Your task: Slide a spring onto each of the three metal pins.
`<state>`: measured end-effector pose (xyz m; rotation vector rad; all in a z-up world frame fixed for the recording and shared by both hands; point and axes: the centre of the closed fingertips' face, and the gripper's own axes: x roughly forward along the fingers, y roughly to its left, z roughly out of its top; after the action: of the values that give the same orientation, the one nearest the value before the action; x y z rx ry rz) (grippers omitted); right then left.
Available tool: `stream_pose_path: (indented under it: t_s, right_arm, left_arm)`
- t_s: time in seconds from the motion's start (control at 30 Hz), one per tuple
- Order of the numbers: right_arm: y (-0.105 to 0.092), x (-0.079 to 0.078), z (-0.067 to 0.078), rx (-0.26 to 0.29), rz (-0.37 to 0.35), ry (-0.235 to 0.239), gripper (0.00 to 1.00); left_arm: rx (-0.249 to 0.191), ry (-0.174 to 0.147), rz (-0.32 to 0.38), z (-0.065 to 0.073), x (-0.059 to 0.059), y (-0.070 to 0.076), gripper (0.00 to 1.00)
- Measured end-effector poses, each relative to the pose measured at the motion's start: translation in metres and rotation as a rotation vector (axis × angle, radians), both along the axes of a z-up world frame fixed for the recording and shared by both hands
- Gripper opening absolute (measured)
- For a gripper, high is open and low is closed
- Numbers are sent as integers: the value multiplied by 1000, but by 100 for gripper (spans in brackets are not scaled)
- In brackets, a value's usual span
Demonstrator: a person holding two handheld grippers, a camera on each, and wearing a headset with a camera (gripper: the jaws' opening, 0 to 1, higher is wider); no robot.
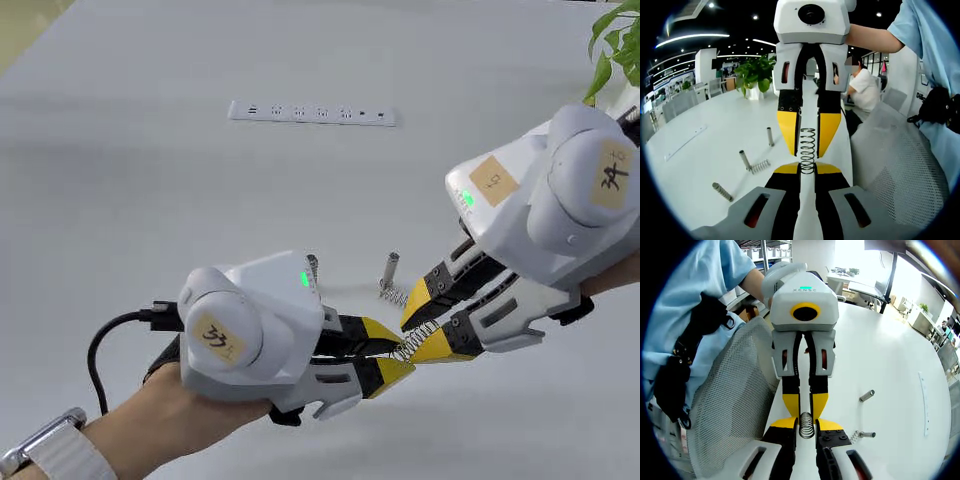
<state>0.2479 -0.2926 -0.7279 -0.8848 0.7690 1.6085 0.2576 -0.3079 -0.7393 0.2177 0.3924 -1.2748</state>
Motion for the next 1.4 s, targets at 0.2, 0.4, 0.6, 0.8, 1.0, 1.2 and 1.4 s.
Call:
stream_pose_path:
  t_s: [0.2,0.4,0.6,0.8,1.0,1.2,1.4]
  right_arm:
    - [1,-3,0,-5,4,6,10]
    - [-1,-4,-1,-16,10,1,8]
    - [-3,-4,-2,-25,0,9,8]
    - [-3,-2,-2,-28,2,5,7]
    - [-1,-1,-1,-30,2,6,7]
    - [-1,0,-2,-37,2,1,7]
    - [1,1,-3,-36,-2,4,7]
  left_arm:
    - [-14,0,1,3,0,-1,6]
    - [-15,0,-3,3,-1,-2,6]
    - [-16,0,-2,3,-1,-4,7]
    - [-18,-4,4,3,0,-5,7]
    - [-19,0,5,3,0,-4,7]
    - [-17,-27,17,2,2,-3,7]
    - [-32,-11,44,0,4,0,8]
